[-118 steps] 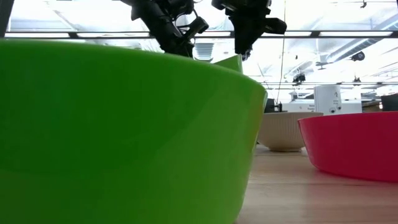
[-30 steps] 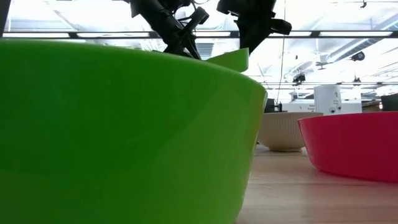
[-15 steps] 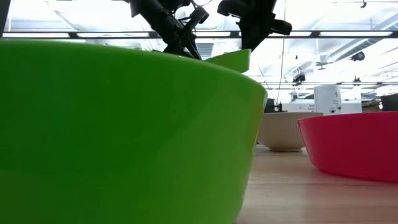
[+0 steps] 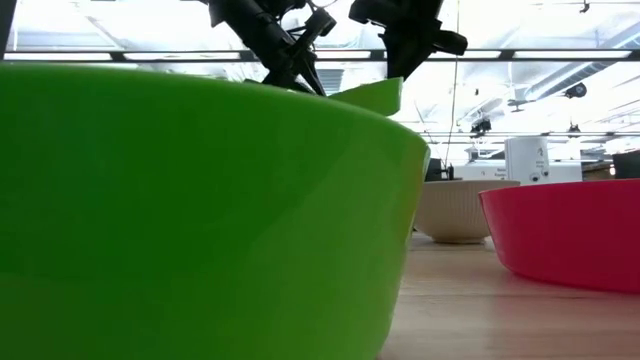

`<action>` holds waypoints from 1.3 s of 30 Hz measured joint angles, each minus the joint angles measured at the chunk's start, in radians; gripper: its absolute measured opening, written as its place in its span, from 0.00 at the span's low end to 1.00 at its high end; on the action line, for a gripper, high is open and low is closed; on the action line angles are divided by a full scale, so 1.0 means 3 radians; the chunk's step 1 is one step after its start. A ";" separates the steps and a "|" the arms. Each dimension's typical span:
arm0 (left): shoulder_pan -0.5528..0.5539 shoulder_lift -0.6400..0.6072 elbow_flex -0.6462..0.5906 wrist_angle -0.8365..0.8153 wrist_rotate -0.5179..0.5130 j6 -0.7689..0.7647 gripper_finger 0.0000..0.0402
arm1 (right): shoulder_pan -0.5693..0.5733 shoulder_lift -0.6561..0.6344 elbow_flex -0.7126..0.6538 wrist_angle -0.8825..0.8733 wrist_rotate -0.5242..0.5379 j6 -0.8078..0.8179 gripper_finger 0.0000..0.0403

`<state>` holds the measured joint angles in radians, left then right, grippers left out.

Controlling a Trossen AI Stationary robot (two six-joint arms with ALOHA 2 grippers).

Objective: Nest bowls inside each other
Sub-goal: Stack the top green bowl on the grey bowl

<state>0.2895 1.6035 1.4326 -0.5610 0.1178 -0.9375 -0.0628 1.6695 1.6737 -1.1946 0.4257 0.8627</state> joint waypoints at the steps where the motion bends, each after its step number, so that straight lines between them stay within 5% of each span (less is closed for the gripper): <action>1: -0.0003 0.0000 0.0000 0.0001 0.0002 0.0005 0.07 | 0.0000 0.0000 0.0000 0.0001 -0.0002 -0.0004 0.02; 39: 0.0003 -0.0001 0.0005 0.0094 -0.0014 0.0083 0.19 | -0.0001 0.0000 -0.0189 -0.0016 -0.0023 0.0002 0.02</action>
<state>0.2905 1.6032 1.4342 -0.5327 0.1135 -0.9127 -0.0631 1.6695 1.6170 -1.1995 0.4189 0.8634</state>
